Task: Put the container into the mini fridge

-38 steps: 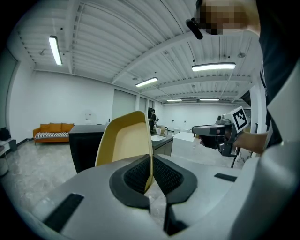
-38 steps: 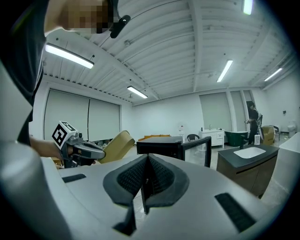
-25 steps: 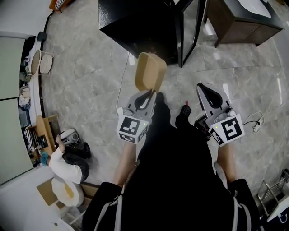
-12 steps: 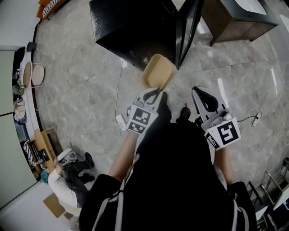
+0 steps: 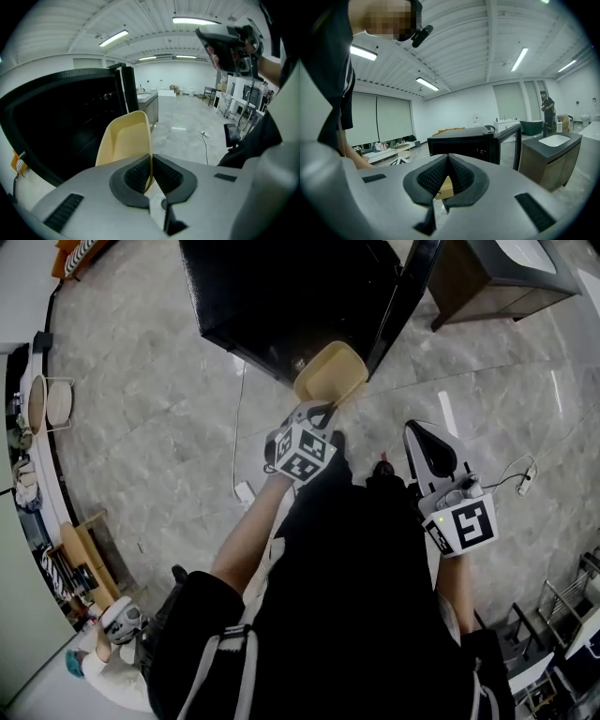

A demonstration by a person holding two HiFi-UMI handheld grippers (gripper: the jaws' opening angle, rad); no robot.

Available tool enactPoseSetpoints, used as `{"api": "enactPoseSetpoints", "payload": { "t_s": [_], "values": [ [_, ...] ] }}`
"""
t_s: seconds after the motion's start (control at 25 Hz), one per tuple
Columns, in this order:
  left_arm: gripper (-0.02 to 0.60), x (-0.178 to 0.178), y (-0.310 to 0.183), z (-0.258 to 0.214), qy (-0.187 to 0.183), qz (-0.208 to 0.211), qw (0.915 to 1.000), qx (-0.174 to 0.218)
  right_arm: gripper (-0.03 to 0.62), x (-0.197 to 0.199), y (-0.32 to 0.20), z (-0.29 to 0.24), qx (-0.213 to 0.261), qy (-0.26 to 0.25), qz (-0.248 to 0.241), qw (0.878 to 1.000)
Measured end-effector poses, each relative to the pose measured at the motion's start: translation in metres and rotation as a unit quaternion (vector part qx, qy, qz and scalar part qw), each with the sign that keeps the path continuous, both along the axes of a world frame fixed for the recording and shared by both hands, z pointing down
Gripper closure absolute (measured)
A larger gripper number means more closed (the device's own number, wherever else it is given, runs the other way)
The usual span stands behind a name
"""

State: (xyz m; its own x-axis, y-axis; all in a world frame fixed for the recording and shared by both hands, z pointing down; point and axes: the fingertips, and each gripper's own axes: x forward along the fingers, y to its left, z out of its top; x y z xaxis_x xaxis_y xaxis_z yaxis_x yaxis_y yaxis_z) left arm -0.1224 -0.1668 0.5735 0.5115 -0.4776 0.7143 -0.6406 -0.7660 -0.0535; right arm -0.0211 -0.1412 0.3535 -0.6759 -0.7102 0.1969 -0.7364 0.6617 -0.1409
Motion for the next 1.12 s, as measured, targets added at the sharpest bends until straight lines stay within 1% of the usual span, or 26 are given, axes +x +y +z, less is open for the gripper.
{"api": "enactPoseSetpoints", "payload": {
  "t_s": [0.16,0.28,0.4,0.52,0.6,0.72,0.96,1.12],
  "values": [
    [0.538,-0.018,-0.022,0.035,-0.02,0.004,0.9997,-0.014,0.576,-0.019,-0.007,0.012,-0.011,0.005,0.004,1.0],
    [0.538,-0.024,-0.038,0.062,-0.032,0.004,0.9991,-0.027,0.576,-0.027,-0.012,0.021,-0.024,0.006,0.01,1.0],
    [0.538,-0.026,-0.051,0.09,-0.047,0.01,0.998,-0.04,0.576,-0.029,-0.019,0.026,-0.03,-0.001,0.019,0.999],
    [0.538,-0.03,-0.06,0.117,-0.069,0.012,0.9964,-0.047,0.576,-0.03,-0.018,0.033,-0.045,0.006,0.025,0.999],
    [0.538,-0.033,-0.063,0.135,-0.081,0.011,0.9952,-0.053,0.576,-0.031,-0.017,0.034,-0.043,0.004,0.028,0.999],
    [0.538,-0.036,-0.071,0.16,-0.097,0.01,0.9934,-0.061,0.576,-0.028,-0.018,0.04,-0.059,0.014,0.044,0.997],
    [0.538,-0.046,-0.1,0.198,-0.124,-0.014,0.9906,-0.057,0.576,-0.02,-0.015,0.055,-0.071,0.035,0.046,0.996],
    [0.538,-0.055,-0.121,0.221,-0.141,-0.033,0.9876,-0.06,0.576,-0.017,-0.013,0.059,-0.078,0.034,0.049,0.995]
  ]
}}
